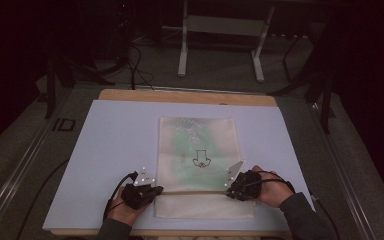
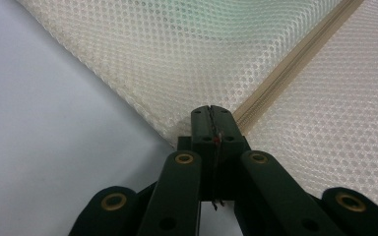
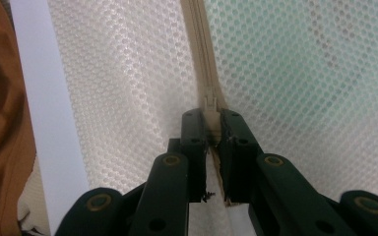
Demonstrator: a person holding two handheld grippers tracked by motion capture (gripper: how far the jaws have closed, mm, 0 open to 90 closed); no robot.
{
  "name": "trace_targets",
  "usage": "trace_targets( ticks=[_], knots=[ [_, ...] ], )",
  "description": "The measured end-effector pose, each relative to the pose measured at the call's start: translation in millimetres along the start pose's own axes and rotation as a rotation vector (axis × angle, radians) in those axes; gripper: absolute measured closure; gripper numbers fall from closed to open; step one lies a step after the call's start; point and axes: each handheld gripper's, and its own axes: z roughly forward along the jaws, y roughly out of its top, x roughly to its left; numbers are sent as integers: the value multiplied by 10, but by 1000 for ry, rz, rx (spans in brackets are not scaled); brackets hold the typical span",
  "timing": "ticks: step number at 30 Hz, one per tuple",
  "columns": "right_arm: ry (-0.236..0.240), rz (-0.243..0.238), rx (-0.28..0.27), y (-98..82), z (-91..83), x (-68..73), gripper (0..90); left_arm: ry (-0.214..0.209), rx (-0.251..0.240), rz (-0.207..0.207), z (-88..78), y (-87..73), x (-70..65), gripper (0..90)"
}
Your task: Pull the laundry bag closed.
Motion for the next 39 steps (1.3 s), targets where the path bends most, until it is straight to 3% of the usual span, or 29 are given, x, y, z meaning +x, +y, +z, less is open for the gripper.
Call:
trace_targets(
  ticks=[39],
  knots=[
    [-6,52,-18,-224,-77,-53,822,-3,-1,0,0,-1,3,892]
  ],
)
